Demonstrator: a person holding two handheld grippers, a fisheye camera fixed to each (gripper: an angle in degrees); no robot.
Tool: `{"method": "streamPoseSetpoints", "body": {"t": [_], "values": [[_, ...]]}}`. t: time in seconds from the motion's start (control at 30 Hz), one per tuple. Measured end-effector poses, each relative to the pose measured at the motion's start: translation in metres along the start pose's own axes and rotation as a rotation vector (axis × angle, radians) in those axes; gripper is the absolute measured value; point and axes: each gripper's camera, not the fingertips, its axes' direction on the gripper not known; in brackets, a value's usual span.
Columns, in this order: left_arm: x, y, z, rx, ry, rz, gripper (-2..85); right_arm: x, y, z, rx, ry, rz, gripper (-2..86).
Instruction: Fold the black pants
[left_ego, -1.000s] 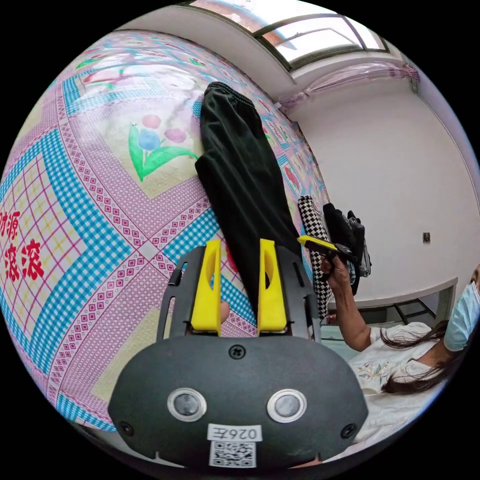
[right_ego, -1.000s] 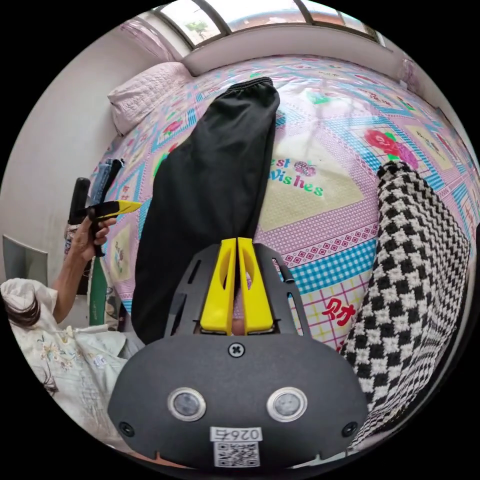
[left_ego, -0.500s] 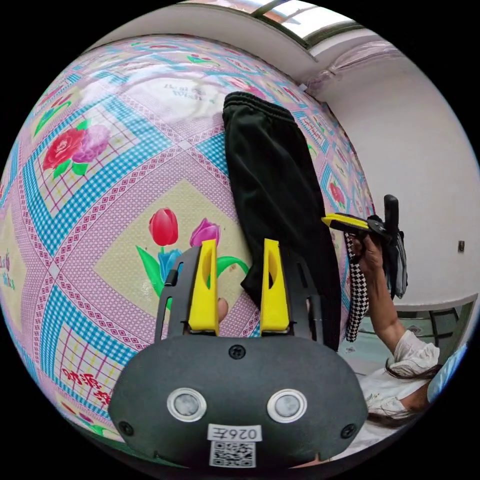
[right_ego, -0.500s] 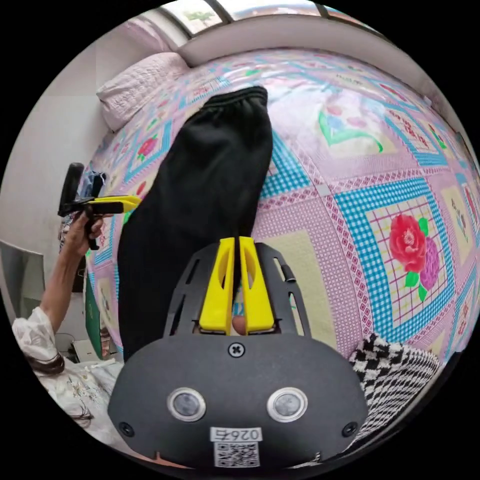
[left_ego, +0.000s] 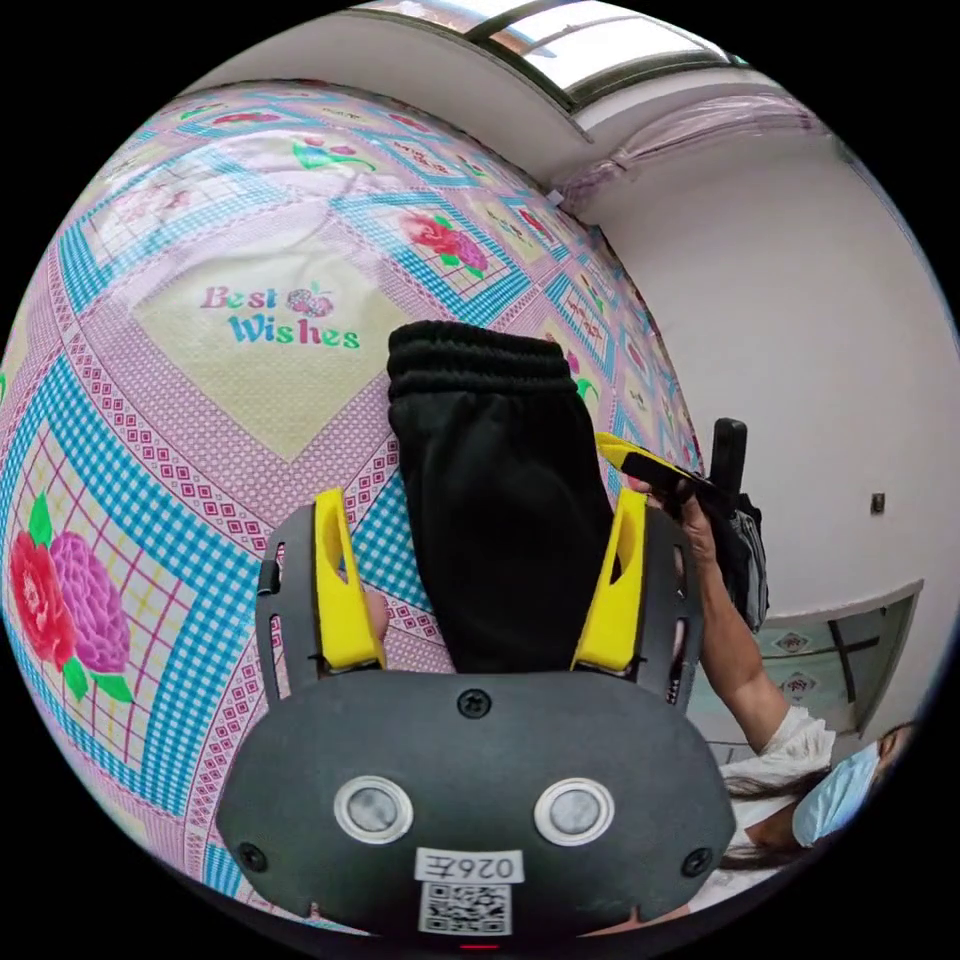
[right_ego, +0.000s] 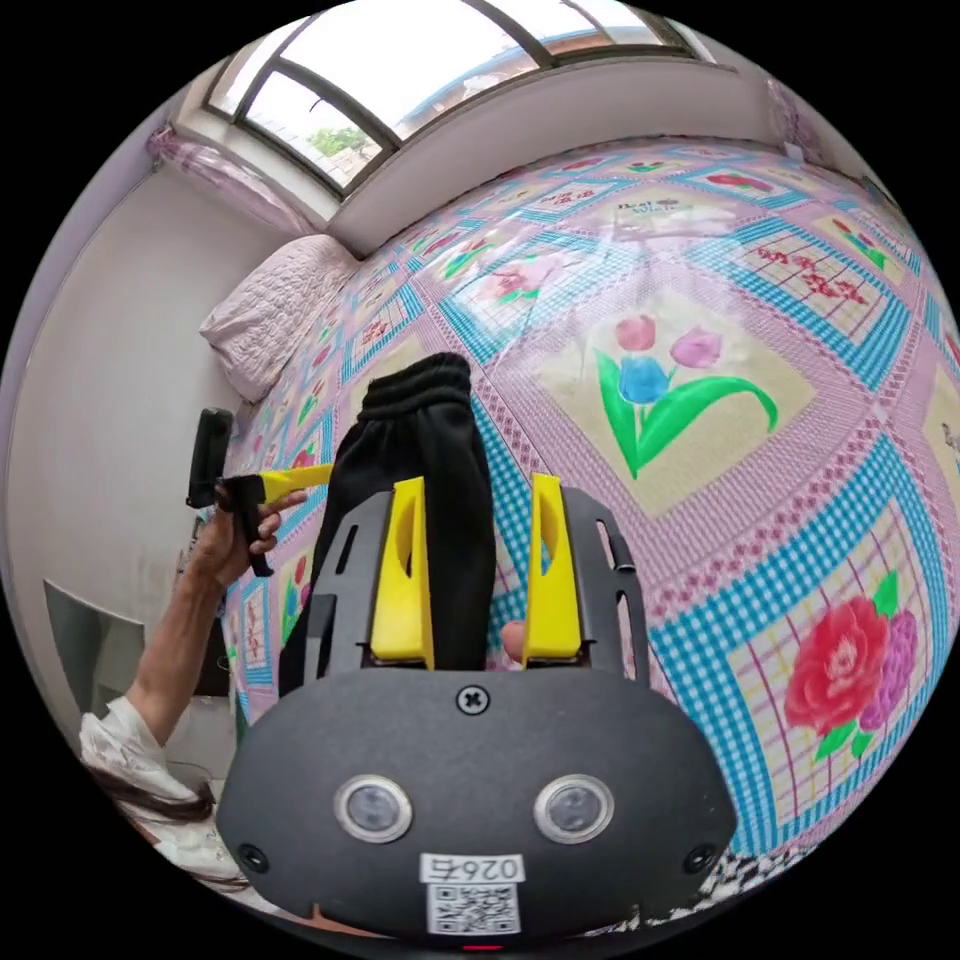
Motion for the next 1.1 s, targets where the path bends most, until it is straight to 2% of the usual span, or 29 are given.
{"method": "streamPoseSetpoints", "body": {"t": [0.03, 0.1, 0.13, 0.17, 0.2, 0.23, 0.27, 0.33, 0.43, 0.5, 0.53, 0.57, 0.6, 0.67, 0.73, 0.87, 0.97, 1.03, 1.1], "values": [[0.005, -0.011, 0.001, -0.003, -0.063, 0.036, 14.8, 0.009, -0.015, 0.014, -0.013, -0.050, 0.021, 6.3], [0.007, -0.022, 0.006, -0.084, -0.091, 0.045, 1.1, 0.009, -0.033, 0.033, -0.077, -0.197, -0.008, 1.8], [0.013, -0.022, -0.002, -0.055, -0.104, 0.105, 0.5, -0.003, -0.038, 0.028, -0.029, -0.303, -0.063, 0.6], [0.015, -0.021, -0.006, -0.039, -0.114, 0.137, 0.5, -0.022, -0.039, 0.013, 0.046, -0.332, -0.157, 0.3], [0.014, -0.017, -0.011, -0.019, -0.137, 0.164, 0.6, -0.032, -0.041, 0.009, 0.060, -0.278, -0.213, 0.5], [0.008, -0.012, -0.013, -0.001, -0.137, 0.175, 1.1, -0.039, -0.049, 0.017, 0.019, -0.069, -0.254, 0.8], [0.003, -0.011, -0.013, 0.004, -0.119, 0.179, 1.4, -0.030, -0.062, 0.038, -0.092, 0.058, -0.233, 2.9], [-0.018, -0.008, -0.009, -0.009, -0.022, 0.147, 6.2, -0.009, -0.069, 0.054, -0.148, 0.026, -0.172, 6.2], [-0.042, -0.006, -0.018, 0.012, 0.123, 0.124, 16.9, 0.016, -0.059, 0.051, -0.068, -0.119, -0.077, 14.1], [-0.051, -0.005, -0.029, 0.048, 0.163, 0.117, 19.9, 0.027, -0.053, 0.058, -0.081, -0.188, -0.040, 16.9], [-0.053, -0.007, -0.031, 0.056, 0.168, 0.113, 19.4, 0.029, -0.049, 0.068, -0.121, -0.199, -0.039, 17.9], [-0.053, -0.009, -0.030, 0.048, 0.170, 0.115, 19.2, 0.026, -0.044, 0.078, -0.153, -0.187, -0.058, 14.8], [-0.049, -0.014, -0.023, 0.005, 0.171, 0.129, 13.2, 0.022, -0.040, 0.079, -0.137, -0.164, -0.070, 13.2], [-0.038, -0.022, -0.005, -0.083, 0.145, 0.160, 6.3, 0.001, -0.034, 0.106, -0.267, -0.141, -0.169, 1.0], [-0.020, -0.033, 0.003, -0.091, 0.035, 0.199, 3.5, -0.017, -0.032, 0.125, -0.295, -0.076, -0.208, -0.6], [-0.010, -0.067, -0.004, -0.108, 0.010, 0.215, 2.4, -0.049, -0.053, 0.144, -0.336, 0.090, -0.297, -1.2], [0.000, -0.115, -0.026, -0.055, -0.041, 0.192, 3.6, -0.057, -0.091, 0.151, -0.295, 0.187, -0.266, -0.6], [0.024, -0.159, -0.063, 0.059, -0.208, 0.218, 8.1, -0.059, -0.127, 0.144, -0.207, 0.248, -0.234, 1.4], [0.037, -0.180, -0.093, 0.123, -0.354, 0.157, 10.6, -0.065, -0.159, 0.130, -0.119, 0.366, -0.225, 5.5]]}}
